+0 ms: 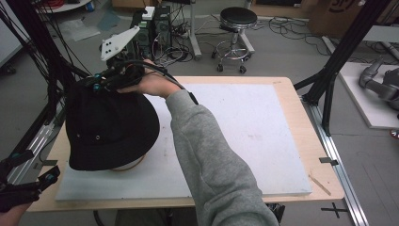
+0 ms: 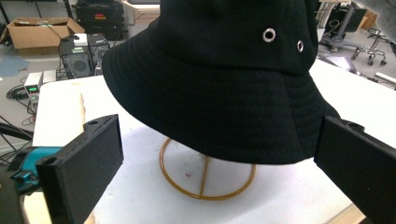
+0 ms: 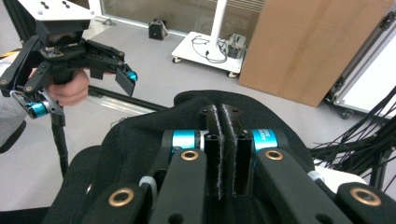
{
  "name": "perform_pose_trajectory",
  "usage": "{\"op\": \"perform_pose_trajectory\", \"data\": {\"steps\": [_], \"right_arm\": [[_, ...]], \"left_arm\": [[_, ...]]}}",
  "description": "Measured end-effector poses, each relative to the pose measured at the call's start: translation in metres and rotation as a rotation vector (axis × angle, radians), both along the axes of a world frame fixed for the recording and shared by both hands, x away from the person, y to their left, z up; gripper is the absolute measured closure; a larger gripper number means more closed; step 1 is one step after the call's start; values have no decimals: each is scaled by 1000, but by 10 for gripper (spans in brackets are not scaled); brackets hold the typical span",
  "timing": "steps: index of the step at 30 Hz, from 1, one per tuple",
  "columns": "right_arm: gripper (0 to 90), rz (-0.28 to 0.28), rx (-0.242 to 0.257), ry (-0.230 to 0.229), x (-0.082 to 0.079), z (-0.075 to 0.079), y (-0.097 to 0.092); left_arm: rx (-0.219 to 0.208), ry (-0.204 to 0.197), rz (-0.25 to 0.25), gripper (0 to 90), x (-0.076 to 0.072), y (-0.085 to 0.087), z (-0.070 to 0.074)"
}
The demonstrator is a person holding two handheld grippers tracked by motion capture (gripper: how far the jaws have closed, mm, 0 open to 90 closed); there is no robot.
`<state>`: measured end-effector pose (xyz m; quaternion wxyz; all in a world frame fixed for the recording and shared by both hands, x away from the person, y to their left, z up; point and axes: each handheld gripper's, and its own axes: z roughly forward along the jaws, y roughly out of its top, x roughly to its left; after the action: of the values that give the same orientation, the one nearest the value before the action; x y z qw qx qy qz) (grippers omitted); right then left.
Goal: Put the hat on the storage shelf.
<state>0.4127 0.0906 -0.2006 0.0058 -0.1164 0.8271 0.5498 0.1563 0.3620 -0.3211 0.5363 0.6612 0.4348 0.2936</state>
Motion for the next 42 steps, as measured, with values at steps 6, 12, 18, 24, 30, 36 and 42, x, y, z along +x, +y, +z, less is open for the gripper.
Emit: {"op": "perform_pose_trajectory", "data": {"steps": [6, 12, 18, 24, 30, 36, 42], "right_arm": [[883, -7, -8, -4, -1, -2, 3], [880, -11, -6, -7, 0, -4, 4], [804, -12, -6, -2, -1, -5, 3], [611, -23, -22, 0, -3, -5, 2], [402, -32, -8, 21, -1, -8, 0], [147, -44, -6, 34, 1, -12, 0], [116, -29, 8, 58, 2, -12, -1]], "left_arm": [[2, 3, -3, 17, 1, -1, 0], [-2, 2, 0, 17, 1, 0, 0], [-1, 2, -2, 17, 1, -1, -1], [2, 6, -6, 17, 2, -2, -1], [2, 6, -7, 17, 2, -3, -2], [4, 10, -7, 17, 3, -3, -2], [5, 11, -10, 17, 3, -4, -2]]}}
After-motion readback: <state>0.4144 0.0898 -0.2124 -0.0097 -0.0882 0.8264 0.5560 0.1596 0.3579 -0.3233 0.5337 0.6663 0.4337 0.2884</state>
